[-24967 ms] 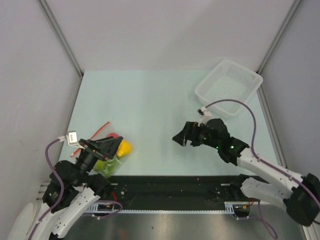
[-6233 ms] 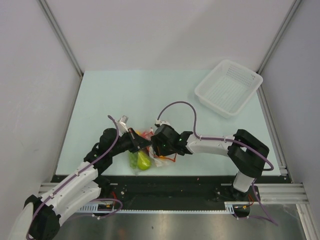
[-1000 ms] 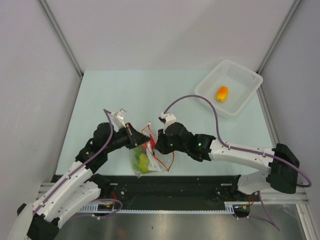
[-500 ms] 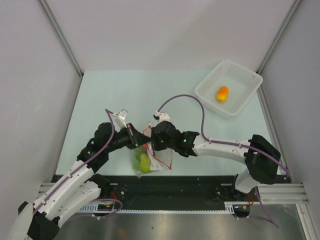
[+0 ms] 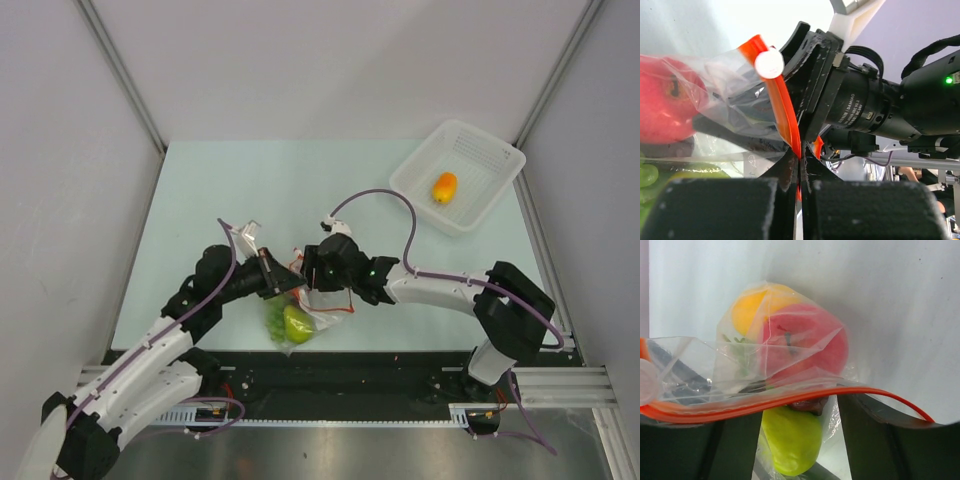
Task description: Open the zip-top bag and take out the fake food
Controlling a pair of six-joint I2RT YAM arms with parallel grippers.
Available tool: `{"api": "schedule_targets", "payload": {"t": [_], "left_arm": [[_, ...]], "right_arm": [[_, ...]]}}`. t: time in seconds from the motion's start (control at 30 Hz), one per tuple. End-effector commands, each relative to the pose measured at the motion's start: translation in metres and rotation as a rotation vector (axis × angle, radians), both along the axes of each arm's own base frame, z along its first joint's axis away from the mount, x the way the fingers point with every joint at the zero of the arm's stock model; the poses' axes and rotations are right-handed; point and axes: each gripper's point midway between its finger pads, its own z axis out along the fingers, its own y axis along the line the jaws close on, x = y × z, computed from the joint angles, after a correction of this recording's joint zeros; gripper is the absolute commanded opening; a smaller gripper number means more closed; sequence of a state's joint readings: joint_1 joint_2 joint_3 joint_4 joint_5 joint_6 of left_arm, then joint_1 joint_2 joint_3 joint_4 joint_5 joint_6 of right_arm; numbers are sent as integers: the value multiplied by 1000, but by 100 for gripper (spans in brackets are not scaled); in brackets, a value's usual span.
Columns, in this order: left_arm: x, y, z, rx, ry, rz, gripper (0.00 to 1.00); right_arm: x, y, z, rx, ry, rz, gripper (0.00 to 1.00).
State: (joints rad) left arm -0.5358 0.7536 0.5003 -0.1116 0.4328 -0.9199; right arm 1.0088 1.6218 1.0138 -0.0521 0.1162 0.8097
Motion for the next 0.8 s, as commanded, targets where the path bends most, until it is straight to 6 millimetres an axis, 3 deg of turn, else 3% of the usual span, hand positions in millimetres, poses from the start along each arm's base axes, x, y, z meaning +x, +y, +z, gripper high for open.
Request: {"api": "schedule_targets", "payload": {"t": [0.0, 0.2, 0.43, 0.77], "left_arm": [[1, -6, 7, -41, -26, -23, 0], [3, -9, 2, -39, -15, -31, 0], [7, -7, -7, -18, -7, -10, 0], [9, -7, -22, -4, 14, -1, 0]], "right_arm": [[2, 23, 13, 70, -42, 49, 69], [4, 39, 5, 105, -16, 90, 83], [9, 51, -11, 149, 19, 128, 87], [-3, 73, -7, 395, 104, 261, 92]]}}
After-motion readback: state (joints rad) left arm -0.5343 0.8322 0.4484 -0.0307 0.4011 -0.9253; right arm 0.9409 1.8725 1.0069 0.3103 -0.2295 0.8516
